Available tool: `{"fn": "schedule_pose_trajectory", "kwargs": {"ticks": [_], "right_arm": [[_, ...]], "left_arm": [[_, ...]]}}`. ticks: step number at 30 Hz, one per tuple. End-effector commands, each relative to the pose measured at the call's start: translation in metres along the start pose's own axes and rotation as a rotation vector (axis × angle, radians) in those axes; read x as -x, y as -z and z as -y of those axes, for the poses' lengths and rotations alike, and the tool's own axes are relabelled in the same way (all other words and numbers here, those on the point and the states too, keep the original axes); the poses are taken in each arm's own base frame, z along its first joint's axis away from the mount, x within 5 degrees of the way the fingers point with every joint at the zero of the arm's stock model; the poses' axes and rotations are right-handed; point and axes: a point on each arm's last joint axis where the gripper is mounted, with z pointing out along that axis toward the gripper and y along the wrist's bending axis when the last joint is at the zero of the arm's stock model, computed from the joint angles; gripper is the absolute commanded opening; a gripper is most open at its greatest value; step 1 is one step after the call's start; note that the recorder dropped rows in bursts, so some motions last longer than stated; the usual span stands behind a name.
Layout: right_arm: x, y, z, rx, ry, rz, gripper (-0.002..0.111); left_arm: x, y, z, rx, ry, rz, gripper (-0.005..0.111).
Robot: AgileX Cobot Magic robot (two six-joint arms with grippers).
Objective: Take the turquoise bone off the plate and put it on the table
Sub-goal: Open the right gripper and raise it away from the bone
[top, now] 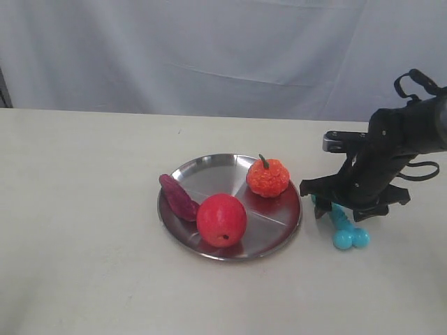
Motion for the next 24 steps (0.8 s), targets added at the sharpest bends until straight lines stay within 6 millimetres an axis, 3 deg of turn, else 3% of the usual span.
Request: {"fn": "schedule_pose_trajectory", "kwargs": {"ticks": [1,4,8,12,19,24], "right_arm": [[0.004,0.005,0.001,0.004,-0.007,0.023,0.059],[0.006,0.025,0.001,0.009,-0.007,0.05,0.059],[0.007,0.084,0.0,0.024,-0.007,0.119,0.059],[-0.005,0.135,0.003,0.027,-0.007,0.131,0.059],[-0.06,0.235,0.014,0.018,-0.003,0.094,0.059],[-0.109,0.292,0.021,0.073,-0.022,0.208,0.058]], "left_arm": [[-0.001,0.0,0.0,-0.002,-0.001,-0.001,0.0],[-0.001,0.0,0.0,-0.002,-0.001,-0.001,0.0],[-0.001,0.0,0.0,-0.002,-0.001,-0.001,0.0],[-0.001,0.0,0.0,-0.002,-0.001,-0.001,0.0],[-0.001,0.0,0.0,-0.002,-0.001,-0.001,0.0],[-0.001,0.0,0.0,-0.002,-0.001,-0.001,0.0]]}}
